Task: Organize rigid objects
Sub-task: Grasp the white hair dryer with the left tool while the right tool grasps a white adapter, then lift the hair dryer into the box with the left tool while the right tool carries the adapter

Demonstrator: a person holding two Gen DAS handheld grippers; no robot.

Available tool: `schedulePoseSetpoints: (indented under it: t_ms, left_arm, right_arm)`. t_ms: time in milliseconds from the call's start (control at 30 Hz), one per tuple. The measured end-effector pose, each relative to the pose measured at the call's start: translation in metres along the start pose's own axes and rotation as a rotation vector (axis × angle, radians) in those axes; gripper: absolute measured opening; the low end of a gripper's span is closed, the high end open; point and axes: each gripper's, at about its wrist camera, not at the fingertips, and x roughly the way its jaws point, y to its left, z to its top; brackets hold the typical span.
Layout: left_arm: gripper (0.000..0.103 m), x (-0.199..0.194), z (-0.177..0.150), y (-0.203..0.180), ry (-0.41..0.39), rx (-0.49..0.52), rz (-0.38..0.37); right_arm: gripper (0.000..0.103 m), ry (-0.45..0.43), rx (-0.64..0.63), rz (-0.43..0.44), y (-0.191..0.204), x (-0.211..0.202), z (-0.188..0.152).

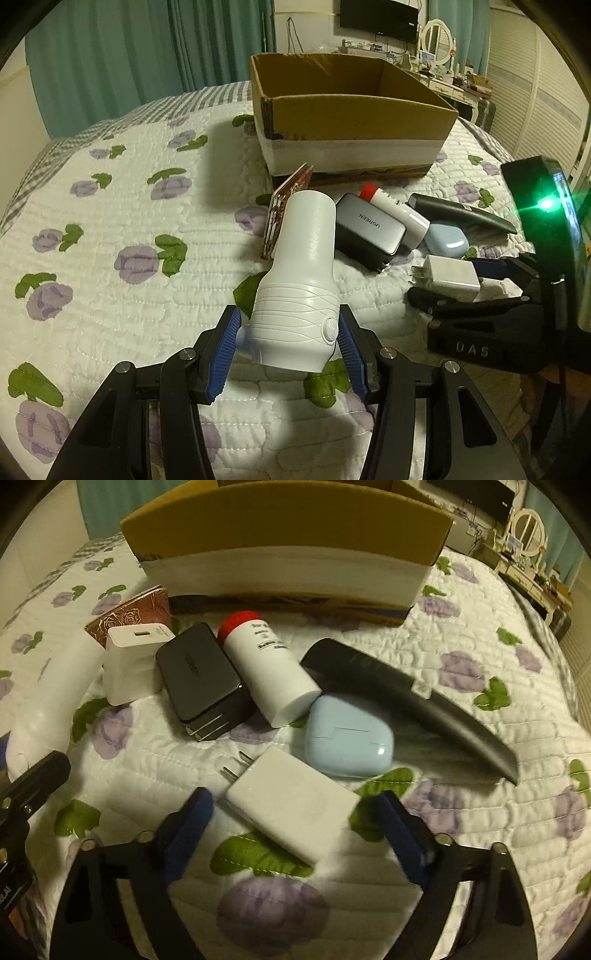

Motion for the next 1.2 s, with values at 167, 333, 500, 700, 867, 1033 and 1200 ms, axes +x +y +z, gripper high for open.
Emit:
schedulePoseSetpoints:
  t_ms: [167, 333, 500, 700, 867, 1033, 1200]
  left_arm:
    - [0.053, -0.004, -0.001, -0.001, -0.005, -0.003, -0.007]
    - [0.053, -0.015, 0.002, -0.004, -0.021, -0.012, -0.012]
    - [0.053, -0.041, 0.017, -0.007, -0.071, -0.020, -0.019]
    - [0.051, -0.070, 0.053, -0.003, -0.156, -0.012, -0.043]
    - [0.050, -0.083, 0.098, 0.005, -0.219, -0.013, -0.066]
    - [0.050, -0.080, 0.145, 0.004, -0.259, 0.016, -0.073]
    - [0.050, -0.057, 0.201, 0.000, -0.284, 0.039, -0.053]
  right_arm:
    - [0.065, -0.027, -0.006, 0.008, 0.001, -0.007, -0.002]
    - [0.065, -0.117, -0.018, -0.005, 0.004, -0.041, -0.012]
    - [0.065, -0.170, -0.018, -0.001, 0.002, -0.073, -0.012]
    - [0.065, -0.278, -0.043, -0.010, 0.005, -0.128, 0.014]
    - [0.065, -0.352, -0.078, -0.024, 0.004, -0.163, 0.047]
    - [0.065, -0.407, -0.068, -0.003, -0.006, -0.175, 0.093]
    - [0.065, -0.440, -0.072, 0.015, -0.023, -0.169, 0.144]
